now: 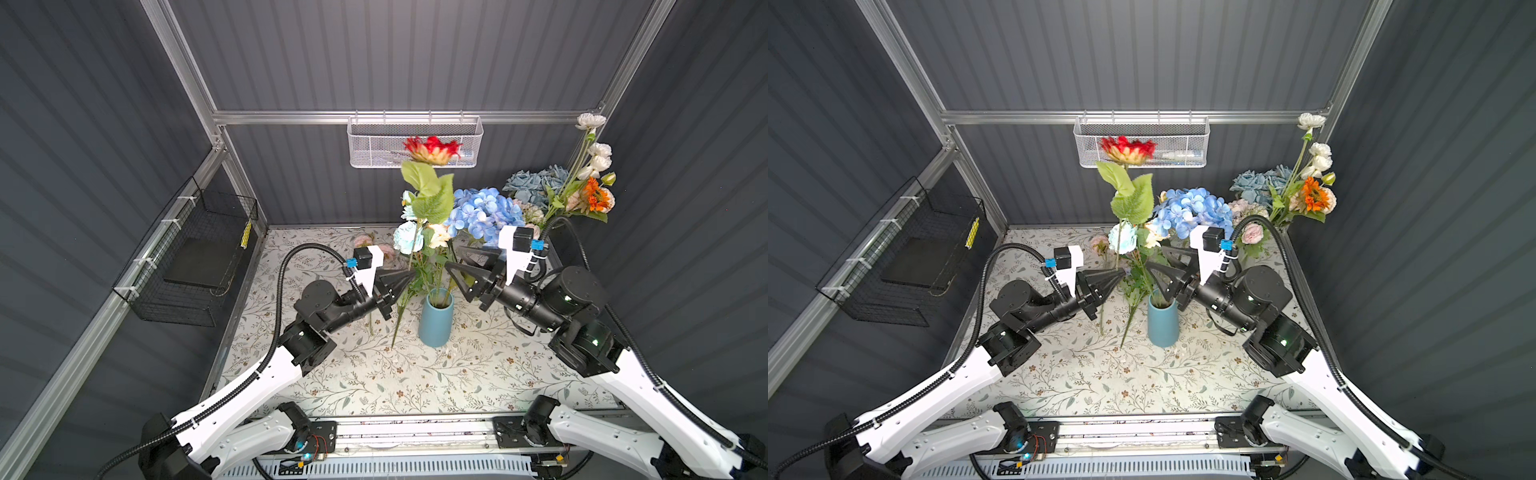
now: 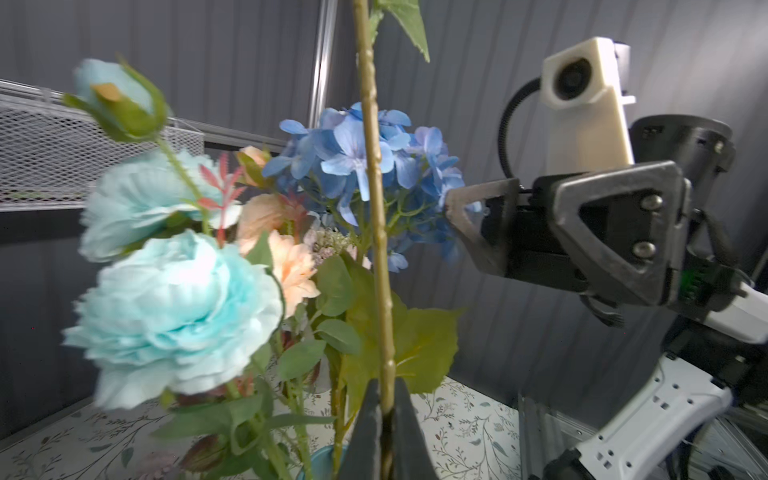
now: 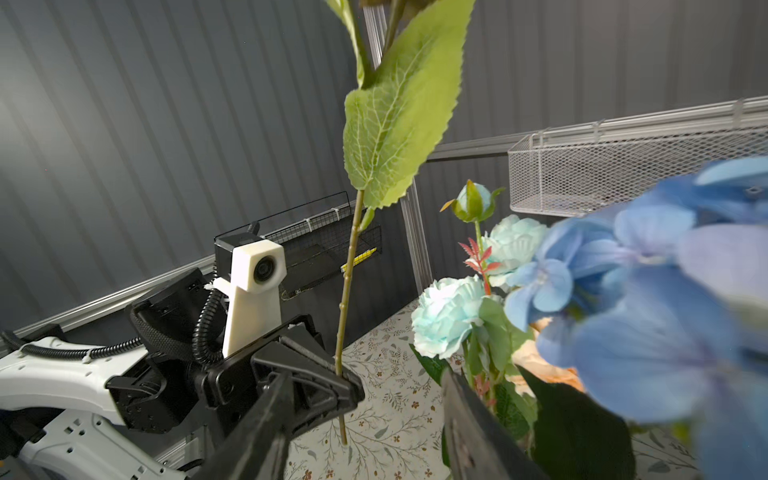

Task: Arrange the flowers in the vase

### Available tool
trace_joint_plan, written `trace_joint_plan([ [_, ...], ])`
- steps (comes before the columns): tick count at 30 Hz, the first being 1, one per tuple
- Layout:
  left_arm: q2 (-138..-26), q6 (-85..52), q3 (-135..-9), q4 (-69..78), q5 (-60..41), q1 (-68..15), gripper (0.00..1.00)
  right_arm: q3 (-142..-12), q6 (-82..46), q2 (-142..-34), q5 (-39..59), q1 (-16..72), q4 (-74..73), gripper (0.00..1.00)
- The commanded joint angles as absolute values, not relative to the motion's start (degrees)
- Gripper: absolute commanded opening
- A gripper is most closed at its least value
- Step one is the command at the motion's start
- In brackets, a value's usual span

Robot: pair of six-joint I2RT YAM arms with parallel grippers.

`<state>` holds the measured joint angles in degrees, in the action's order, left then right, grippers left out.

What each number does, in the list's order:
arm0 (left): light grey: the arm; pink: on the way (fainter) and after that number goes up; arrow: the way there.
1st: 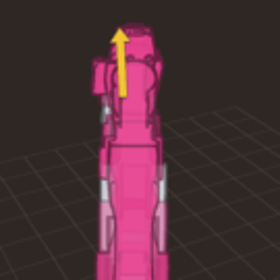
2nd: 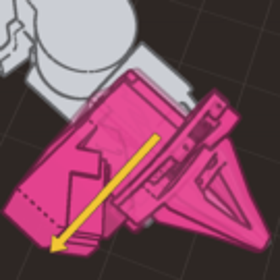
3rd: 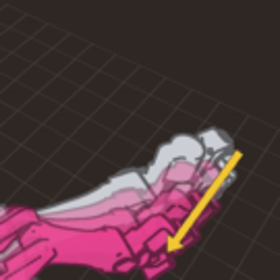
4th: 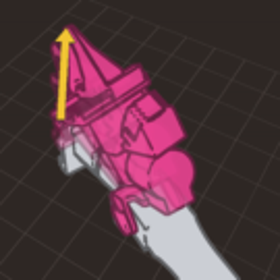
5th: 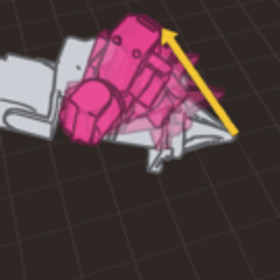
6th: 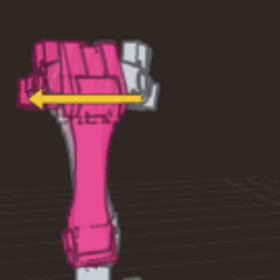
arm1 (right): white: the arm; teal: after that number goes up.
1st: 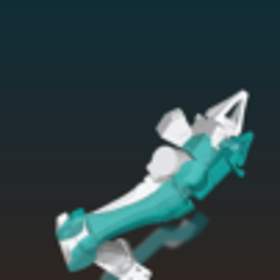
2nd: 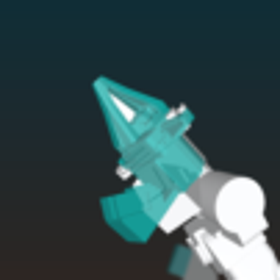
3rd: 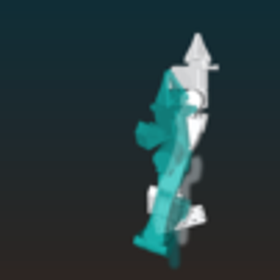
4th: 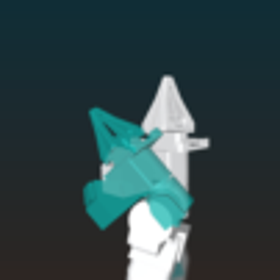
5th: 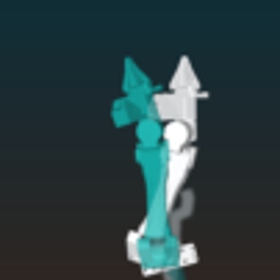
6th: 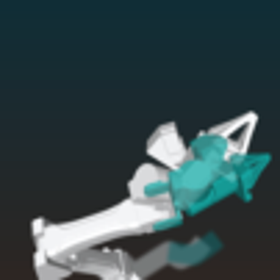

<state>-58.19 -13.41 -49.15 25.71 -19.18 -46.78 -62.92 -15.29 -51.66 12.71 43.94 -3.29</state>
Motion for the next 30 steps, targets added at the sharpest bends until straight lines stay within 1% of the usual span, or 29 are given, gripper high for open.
trace_joint_plan([
  [1, -59.4, -9.2, -52.1, 25.6, -22.2, -49.2, 0.0, -64.5, -17.4, -52.4, 15.6, 44.4, -8.0, 0.56],
  [8, -60.8, -7.5, -52.6, 25.5, -22.1, -52.1, 0.0, -64.1, -17.8, -53.2, 14.5, 44.6, -9.6, 0.52],
  [10, -61.2, -7.1, -52.6, 25.3, -22.1, -52.7, 0.0, -63.8, -17.9, -53.2, 14.7, 44.6, -10.1, 0.49],
  [12, -61.3, -6.7, -52.5, 25.2, -21.6, -53.1, 0.0, -63.7, -17.9, -53.1, 14.8, 44.6, -10.2, 0.39],
  [14, -61.4, -6.5, -52.4, 25.0, -21.4, -53.2, 0.0, -63.6, -17.9, -53.0, 14.8, 44.6, -10.3, 0.24],
  [15, -61.4, -6.4, -52.5, 24.9, -21.3, -53.3, 0.0, -63.4, -17.8, -52.9, 14.9, 44.6, -10.4, 0.19],
  [20, -61.6, -6.0, -52.9, 23.6, -21.1, -53.5, 0.0, -63.2, -17.9, -52.7, 15.5, 44.6, -10.5, 0.01],
  [21, -61.7, -6.0, -52.9, 23.5, -20.9, -53.5, 0.0, -63.1, -17.9, -52.6, 15.6, 44.6, -10.5, 0.0],
  [22, -61.6, -6.1, -52.9, 23.4, -20.8, -53.5, 0.05, -63.1, -17.9, -52.6, 15.6, 44.6, -10.4, 0.0],
  [23, -61.6, -6.5, -52.8, 23.7, -20.8, -53.5, 0.2, -63.0, -17.9, -52.5, 15.6, 44.6, -10.4, 0.0],
  [24, -61.5, -6.9, -52.7, 24.0, -20.5, -53.5, 0.46, -62.8, -17.7, -52.4, 15.5, 44.6, -10.4, 0.0],
  [25, -61.2, -7.3, -52.6, 24.2, -20.2, -53.5, 0.63, -62.6, -17.6, -52.2, 15.3, 44.6, -10.4, 0.0],
  [26, -61.1, -7.6, -52.5, 24.4, -19.7, -53.5, 0.87, -62.4, -17.4, -52.0, 15.1, 44.6, -10.4, 0.0],
  [27, -60.8, -8.0, -52.2, 24.4, -19.3, -53.5, 0.99, -62.2, -17.2, -51.8, 14.7, 44.6, -10.3, 0.0],
  [30, -59.6, -9.0, -51.1, 24.4, -14.2, -53.4, 0.99, -61.6, -15.8, -51.1, 13.4, 44.6, -9.0, 0.0],
])
